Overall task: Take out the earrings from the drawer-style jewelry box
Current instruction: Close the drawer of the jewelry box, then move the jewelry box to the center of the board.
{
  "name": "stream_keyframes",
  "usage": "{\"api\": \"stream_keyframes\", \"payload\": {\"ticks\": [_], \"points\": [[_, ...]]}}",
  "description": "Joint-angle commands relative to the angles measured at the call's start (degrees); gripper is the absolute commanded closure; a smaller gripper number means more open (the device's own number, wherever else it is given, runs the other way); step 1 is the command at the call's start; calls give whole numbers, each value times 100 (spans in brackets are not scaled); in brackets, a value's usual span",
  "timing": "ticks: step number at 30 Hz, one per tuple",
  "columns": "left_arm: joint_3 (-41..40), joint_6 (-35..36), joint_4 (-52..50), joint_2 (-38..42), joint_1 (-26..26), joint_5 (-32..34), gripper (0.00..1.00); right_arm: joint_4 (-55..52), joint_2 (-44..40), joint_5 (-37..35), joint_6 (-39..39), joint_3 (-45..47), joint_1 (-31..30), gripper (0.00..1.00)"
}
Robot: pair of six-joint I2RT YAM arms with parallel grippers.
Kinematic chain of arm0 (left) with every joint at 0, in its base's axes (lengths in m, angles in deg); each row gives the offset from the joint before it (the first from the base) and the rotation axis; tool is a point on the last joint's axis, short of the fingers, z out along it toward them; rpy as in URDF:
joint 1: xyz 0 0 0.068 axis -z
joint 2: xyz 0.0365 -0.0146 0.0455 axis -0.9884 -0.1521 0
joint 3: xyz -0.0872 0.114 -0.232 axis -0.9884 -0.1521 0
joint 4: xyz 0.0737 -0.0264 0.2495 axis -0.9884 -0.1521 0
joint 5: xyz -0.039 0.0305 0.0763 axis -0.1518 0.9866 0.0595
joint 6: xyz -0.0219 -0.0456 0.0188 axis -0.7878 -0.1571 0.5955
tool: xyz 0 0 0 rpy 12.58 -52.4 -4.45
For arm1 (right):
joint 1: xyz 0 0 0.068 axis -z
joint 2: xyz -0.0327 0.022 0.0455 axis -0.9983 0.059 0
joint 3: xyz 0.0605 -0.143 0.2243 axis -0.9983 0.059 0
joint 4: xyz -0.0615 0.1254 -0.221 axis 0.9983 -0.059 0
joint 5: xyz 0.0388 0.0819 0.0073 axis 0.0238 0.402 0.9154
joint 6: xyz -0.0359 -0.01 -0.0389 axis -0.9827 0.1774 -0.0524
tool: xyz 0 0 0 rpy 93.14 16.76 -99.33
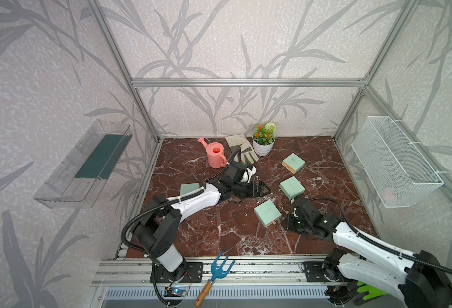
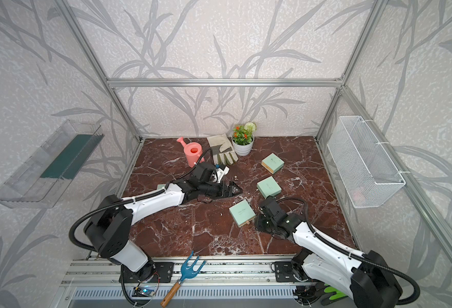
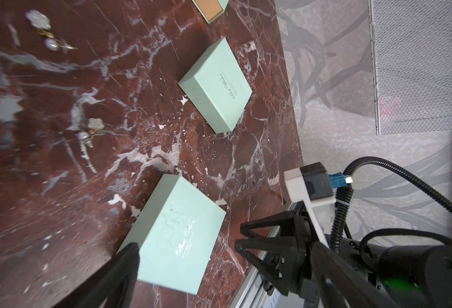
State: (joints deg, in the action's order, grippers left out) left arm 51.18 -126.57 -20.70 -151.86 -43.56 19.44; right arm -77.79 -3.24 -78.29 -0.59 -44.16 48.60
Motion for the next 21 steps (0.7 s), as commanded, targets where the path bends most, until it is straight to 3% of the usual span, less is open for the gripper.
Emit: {"api": "stream_keyframes", "payload": {"ticks": [1,3,7,10,15,21], "points": [[-557,-45,-294,588,-90,453,1,-654,-353,-61,-656,-358,225,19],[-855,-127,-399,835,-100,407,1,-323,-193,440,-966,-437,498,8],[-1594,-627,98,1193,-65,-127,1,198,526,1249,-1403,-705,954,3],[-1857,-704,306,1336,126,-302,1,701,948,1556,-1503,-826,990,3],[-1614,-540,135,923,635,-202,8,1222,1641,1826,-1605,-963,1014,4],[-1334,-951,536,59,897,-36,28,1478,2146,2059,-1667,-1046,1060,12]]}}
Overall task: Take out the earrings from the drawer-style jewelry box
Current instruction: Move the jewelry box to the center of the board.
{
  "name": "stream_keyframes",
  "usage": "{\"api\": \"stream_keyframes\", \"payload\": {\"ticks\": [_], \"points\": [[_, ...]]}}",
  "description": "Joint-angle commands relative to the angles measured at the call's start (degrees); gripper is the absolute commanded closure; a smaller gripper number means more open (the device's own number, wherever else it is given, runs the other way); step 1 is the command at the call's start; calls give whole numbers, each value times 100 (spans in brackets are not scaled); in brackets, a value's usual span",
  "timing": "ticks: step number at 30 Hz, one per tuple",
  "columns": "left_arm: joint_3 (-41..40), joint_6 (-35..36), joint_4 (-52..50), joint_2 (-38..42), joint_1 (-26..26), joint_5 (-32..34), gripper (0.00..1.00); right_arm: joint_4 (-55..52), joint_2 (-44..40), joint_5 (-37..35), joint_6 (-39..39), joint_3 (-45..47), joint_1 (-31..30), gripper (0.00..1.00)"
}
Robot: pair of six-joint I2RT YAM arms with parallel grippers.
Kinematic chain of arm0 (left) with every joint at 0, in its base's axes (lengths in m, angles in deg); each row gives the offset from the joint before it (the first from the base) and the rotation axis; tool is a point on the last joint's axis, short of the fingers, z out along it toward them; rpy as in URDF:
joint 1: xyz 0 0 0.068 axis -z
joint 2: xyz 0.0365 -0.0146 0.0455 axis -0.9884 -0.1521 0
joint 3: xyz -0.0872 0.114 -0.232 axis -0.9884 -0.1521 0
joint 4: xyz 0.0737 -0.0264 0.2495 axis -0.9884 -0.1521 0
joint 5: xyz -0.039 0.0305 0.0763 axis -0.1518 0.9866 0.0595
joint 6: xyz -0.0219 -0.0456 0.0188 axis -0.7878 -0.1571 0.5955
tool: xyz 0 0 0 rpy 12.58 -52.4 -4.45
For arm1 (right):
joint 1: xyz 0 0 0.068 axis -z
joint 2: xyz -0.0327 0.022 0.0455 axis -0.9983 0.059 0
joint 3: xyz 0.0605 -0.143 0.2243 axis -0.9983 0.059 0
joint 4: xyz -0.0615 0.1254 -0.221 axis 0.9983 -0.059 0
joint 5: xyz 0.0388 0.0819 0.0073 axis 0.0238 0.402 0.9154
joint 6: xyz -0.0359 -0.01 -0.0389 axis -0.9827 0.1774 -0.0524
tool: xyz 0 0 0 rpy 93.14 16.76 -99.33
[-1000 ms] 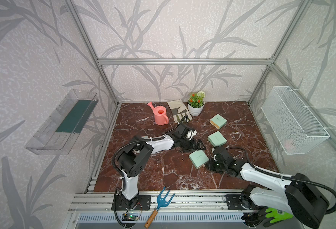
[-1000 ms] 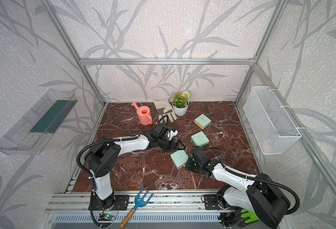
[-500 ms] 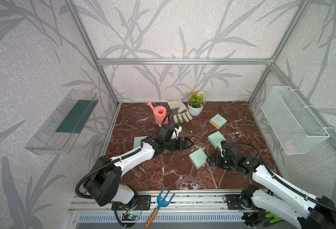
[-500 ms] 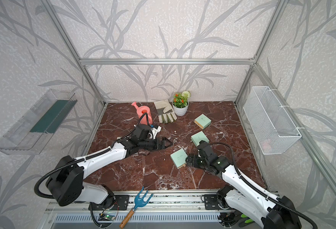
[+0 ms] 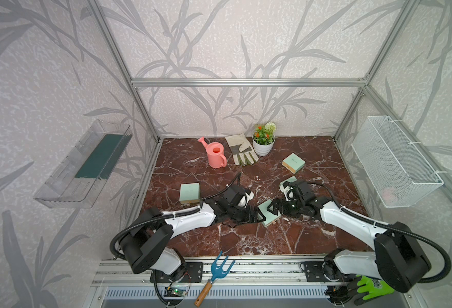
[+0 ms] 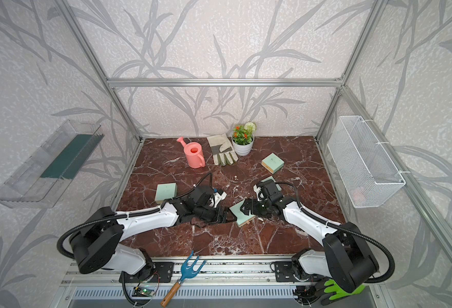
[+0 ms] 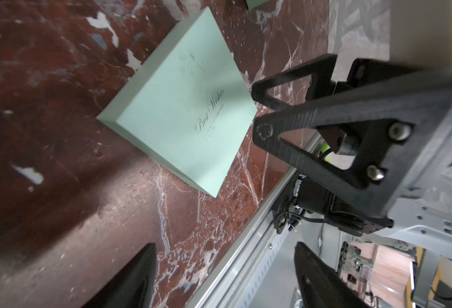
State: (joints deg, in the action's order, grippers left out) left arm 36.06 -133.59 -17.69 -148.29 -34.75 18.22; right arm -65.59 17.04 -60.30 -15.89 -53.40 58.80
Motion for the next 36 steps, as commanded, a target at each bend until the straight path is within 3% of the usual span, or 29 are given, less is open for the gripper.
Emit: {"api": "stream_keyframes", "payload": {"ticks": [1,9,12,16,19,25,36], "points": [[199,-283,320,-406,23,82,32,318,160,302,-118,-96,52,13],[216,-442,686,-748,4,169,41,716,367,592,43,75,57,29],[214,-542,722,-814,-23,385,51,780,506,677,90,79,58,35],[9,-693,529,-631,-222,859,52,1158,663,852,410,187,-14,40],[-174,-744,606,-501,-467,845,52,1405,808,843,595,186,-290,44],[-460,-707,286,-184,-851,1126,52,1458,1095,275,733,-131,-1004,47],[-362,-162,-460,145,-1490,1677,52,1375,2224,134,749,-1376,-1053,57]]}}
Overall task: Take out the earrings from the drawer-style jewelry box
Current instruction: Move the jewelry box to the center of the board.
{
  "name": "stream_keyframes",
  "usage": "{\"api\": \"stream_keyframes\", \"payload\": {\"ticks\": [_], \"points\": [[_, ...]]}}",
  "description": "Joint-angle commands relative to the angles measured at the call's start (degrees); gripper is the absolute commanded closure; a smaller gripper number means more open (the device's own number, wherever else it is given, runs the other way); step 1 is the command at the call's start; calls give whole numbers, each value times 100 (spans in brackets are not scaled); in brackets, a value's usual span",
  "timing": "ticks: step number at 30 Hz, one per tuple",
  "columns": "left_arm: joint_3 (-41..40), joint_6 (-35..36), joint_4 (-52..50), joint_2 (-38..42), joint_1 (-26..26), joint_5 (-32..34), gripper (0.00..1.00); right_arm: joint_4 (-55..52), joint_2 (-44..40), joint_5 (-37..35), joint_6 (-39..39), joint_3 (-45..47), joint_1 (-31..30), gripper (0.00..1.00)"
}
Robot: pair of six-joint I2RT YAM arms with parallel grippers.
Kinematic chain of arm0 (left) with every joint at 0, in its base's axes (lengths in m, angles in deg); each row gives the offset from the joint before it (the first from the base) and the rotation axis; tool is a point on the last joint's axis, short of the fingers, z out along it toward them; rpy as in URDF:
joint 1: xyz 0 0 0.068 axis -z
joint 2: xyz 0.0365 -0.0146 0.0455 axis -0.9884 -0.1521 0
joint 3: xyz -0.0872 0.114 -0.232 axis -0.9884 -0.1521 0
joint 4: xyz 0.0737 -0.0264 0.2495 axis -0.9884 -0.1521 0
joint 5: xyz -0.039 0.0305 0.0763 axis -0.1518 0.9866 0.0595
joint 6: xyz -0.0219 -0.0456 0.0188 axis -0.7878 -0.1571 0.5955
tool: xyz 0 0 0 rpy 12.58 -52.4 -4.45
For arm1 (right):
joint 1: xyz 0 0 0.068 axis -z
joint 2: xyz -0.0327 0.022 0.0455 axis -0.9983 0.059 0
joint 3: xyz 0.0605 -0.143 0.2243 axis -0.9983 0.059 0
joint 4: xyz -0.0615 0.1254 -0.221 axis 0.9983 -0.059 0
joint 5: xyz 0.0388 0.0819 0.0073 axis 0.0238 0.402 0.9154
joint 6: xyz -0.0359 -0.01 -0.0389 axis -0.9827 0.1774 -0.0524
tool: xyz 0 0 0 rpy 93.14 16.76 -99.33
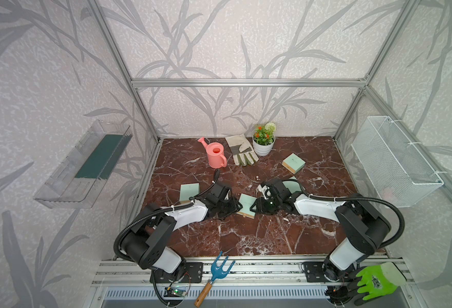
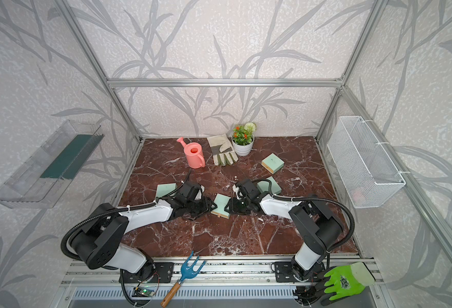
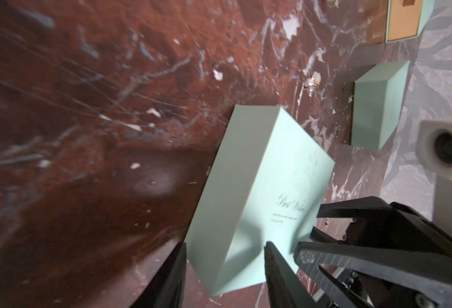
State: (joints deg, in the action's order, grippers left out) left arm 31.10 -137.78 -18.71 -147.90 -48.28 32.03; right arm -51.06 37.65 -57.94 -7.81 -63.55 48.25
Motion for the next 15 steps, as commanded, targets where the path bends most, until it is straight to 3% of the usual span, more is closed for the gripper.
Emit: {"api": "stream_keyframes", "payload": {"ticks": [1,15], "points": [[135,276,-341,105,-233,298,52,-119,373,-98,-78,-475,-2,57],[657,534,69,-543,-574,25,54,-513,1181,-49,-273,-1623,27,58]]}}
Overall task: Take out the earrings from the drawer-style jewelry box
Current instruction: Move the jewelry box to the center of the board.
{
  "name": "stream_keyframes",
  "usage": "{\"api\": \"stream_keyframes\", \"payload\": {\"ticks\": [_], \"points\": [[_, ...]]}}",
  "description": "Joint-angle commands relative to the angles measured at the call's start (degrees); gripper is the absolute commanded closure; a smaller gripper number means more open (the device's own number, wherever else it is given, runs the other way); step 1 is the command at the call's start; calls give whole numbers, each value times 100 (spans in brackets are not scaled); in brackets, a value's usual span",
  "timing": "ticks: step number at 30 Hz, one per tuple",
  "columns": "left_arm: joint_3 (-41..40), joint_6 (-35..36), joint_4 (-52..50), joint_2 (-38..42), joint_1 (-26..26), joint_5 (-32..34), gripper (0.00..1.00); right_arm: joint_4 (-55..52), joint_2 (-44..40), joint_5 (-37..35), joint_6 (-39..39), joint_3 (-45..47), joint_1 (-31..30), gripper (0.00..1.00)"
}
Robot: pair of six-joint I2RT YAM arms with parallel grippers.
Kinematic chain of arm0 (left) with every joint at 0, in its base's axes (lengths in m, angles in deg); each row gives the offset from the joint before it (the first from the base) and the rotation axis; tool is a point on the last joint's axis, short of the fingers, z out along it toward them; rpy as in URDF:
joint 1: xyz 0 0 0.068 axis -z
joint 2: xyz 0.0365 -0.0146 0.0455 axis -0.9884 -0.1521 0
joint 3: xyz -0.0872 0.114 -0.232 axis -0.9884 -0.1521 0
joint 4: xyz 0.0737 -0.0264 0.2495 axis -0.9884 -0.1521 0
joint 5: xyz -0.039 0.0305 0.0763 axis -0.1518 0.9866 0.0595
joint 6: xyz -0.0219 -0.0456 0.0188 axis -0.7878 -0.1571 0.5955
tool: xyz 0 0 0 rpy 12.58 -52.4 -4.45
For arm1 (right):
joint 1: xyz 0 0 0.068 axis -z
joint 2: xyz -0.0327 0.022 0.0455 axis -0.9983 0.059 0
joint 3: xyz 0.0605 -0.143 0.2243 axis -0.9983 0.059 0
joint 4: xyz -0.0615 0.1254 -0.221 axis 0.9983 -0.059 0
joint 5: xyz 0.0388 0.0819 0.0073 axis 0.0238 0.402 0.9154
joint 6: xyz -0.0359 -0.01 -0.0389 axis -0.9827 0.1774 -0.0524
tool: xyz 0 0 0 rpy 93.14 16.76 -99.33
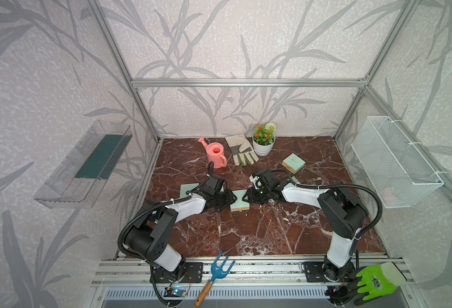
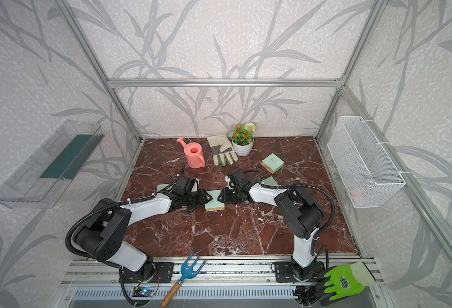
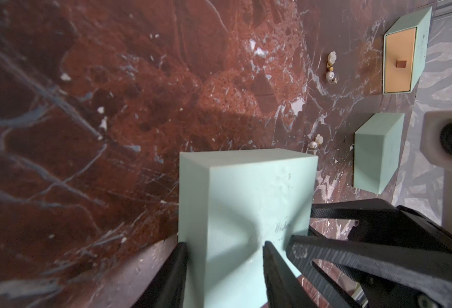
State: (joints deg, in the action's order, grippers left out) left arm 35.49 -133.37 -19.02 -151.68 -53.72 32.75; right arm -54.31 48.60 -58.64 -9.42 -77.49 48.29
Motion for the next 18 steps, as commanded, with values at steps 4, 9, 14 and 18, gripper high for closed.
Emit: {"api": "stream_keyframes", "payload": {"ticks": [4,9,14,18], "points": [[495,55,121,-441,-31,-126,57,-265,191,61,-106,-392,103,58],[847,130,31,-747,-38,-39,58,-347,350,117,-178,-614,249,58],[1347,213,-34,-1133,-103,-73,57,-571,559,160,-324,-1001,402,58],[1732,194,-62,-1508,-152,-220,59,-681,659,148,-331,-1180,480,59]]}}
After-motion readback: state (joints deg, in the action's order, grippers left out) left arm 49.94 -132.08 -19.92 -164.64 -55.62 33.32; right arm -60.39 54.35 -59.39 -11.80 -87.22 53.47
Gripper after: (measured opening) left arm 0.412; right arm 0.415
